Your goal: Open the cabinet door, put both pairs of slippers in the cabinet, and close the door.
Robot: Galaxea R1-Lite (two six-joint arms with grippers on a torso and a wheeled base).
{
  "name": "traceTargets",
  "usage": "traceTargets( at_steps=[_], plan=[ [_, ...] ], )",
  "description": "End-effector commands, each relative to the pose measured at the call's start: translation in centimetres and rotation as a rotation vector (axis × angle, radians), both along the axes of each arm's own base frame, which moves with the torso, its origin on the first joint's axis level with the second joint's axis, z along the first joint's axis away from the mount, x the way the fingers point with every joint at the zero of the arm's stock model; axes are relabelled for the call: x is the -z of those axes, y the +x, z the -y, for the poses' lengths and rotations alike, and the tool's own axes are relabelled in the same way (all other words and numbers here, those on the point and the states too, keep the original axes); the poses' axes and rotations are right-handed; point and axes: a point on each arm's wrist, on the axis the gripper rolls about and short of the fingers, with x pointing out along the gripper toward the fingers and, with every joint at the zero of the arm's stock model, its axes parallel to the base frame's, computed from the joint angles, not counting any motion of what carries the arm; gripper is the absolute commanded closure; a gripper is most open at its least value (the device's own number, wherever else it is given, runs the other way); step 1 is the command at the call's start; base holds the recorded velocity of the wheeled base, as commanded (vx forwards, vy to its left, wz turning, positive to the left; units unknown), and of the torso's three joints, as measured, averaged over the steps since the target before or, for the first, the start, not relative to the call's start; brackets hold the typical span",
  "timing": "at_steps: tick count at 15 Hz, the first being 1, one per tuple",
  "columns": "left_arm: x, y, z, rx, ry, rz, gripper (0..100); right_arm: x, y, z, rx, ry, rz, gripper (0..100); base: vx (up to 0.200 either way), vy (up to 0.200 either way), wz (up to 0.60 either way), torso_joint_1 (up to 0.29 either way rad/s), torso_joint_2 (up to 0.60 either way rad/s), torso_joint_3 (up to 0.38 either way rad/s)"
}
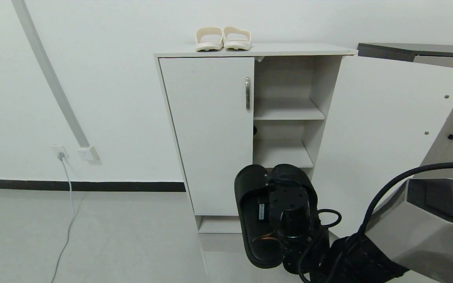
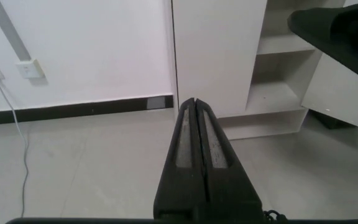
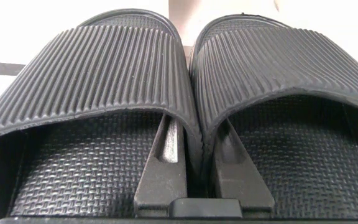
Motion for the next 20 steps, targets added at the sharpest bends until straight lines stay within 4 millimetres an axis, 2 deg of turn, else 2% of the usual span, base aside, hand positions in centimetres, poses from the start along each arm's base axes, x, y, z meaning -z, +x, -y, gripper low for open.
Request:
traceTargets(
  at_steps=[1,5,8,12,16,20],
  plan=[
    [0.0,0.0,0.0,0.000,0.000,-0.002,100,0.9,0.6,-0.1,0.011,-0.012,-0.010,100,0.000,-0.200,0.00,0.002,0.00,0.012],
    [0.0,0.0,0.0,0.000,0.000,-0.002,100,1.8,1.6,0.6,0.040,-0.029,-0.026,100,0.000,-0.200,0.00,0.006,0.00,-0.004],
    [0.0,0.0,0.0,0.000,-0.003,-0.003,100,3.8,3.0,0.6,0.062,-0.035,-0.045,100,0.000,0.000,0.00,0.000,0.00,0.000],
    [0.0,0.0,0.0,0.000,-0.005,-0.003,100,3.5,4.0,0.8,0.000,-0.003,-0.043,100,0.000,0.000,0.00,0.000,0.00,0.000],
    [0.0,0.0,0.0,0.000,-0.005,-0.003,100,5.6,5.6,0.7,0.022,-0.019,-0.061,100,0.000,0.000,0.00,0.000,0.00,0.000],
    [0.0,0.0,0.0,0.000,-0.005,-0.003,100,6.0,5.7,0.5,0.021,-0.025,-0.065,100,0.000,0.000,0.00,0.000,0.00,0.000]
  ],
)
